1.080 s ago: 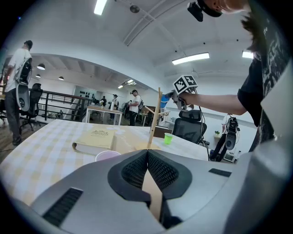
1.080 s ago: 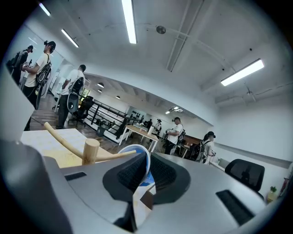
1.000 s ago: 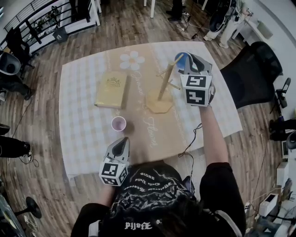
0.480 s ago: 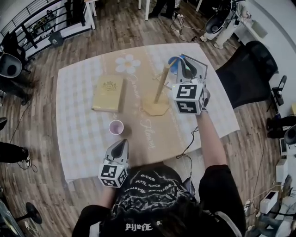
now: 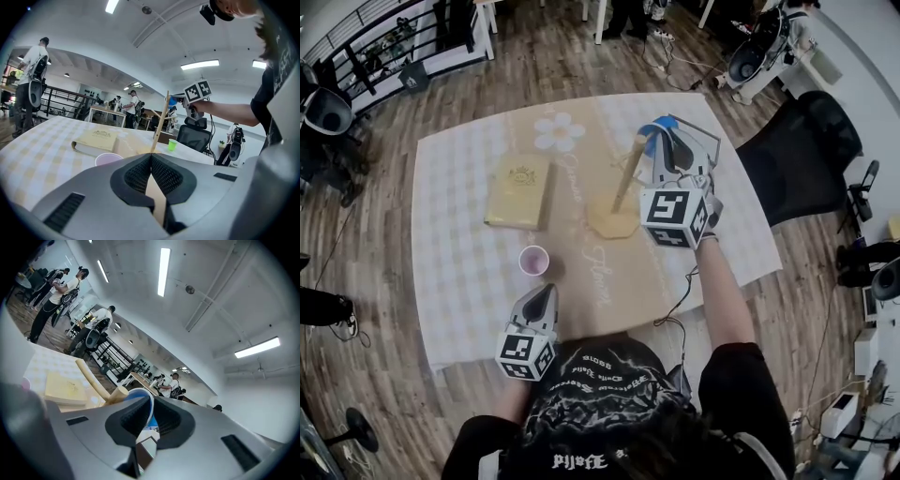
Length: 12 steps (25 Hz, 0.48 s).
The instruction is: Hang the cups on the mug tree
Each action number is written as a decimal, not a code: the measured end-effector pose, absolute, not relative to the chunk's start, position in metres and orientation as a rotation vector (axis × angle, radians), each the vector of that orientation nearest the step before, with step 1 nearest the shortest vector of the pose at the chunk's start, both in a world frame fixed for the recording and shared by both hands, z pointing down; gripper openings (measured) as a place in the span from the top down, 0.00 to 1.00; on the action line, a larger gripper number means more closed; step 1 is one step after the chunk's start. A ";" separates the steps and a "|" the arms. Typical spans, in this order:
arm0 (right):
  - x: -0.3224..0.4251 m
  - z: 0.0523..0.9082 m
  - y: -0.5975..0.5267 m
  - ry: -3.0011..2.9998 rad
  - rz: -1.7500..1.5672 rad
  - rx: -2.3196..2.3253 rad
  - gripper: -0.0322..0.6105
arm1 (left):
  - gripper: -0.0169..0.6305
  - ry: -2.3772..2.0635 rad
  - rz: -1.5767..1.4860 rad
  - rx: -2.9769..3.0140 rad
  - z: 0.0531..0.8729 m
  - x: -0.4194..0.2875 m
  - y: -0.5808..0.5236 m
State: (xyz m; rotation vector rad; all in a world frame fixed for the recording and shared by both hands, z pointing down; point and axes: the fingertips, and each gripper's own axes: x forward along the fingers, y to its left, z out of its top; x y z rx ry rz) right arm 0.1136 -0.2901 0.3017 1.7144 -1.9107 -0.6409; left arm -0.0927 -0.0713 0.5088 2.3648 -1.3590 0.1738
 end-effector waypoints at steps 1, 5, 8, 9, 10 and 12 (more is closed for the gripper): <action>0.112 0.302 -0.288 -1.903 -0.655 1.709 0.89 | 0.94 -1.358 0.174 2.363 0.510 -0.093 -0.071; 0.107 0.303 -0.283 -1.872 -0.712 1.685 0.89 | 0.94 -1.362 0.160 2.336 0.512 -0.097 -0.073; 0.109 0.303 -0.282 -1.862 -0.719 1.685 0.89 | 0.94 -1.368 0.154 2.322 0.511 -0.099 -0.074; 0.109 0.304 -0.281 -1.860 -0.721 1.685 0.89 | 0.94 -1.368 0.154 2.322 0.512 -0.099 -0.074; 0.108 0.305 -0.280 -1.859 -0.725 1.684 0.89 | 0.94 -1.367 0.156 2.322 0.512 -0.100 -0.074; 0.105 0.308 -0.278 -1.855 -0.739 1.675 0.89 | 0.94 -1.367 0.156 2.317 0.514 -0.101 -0.074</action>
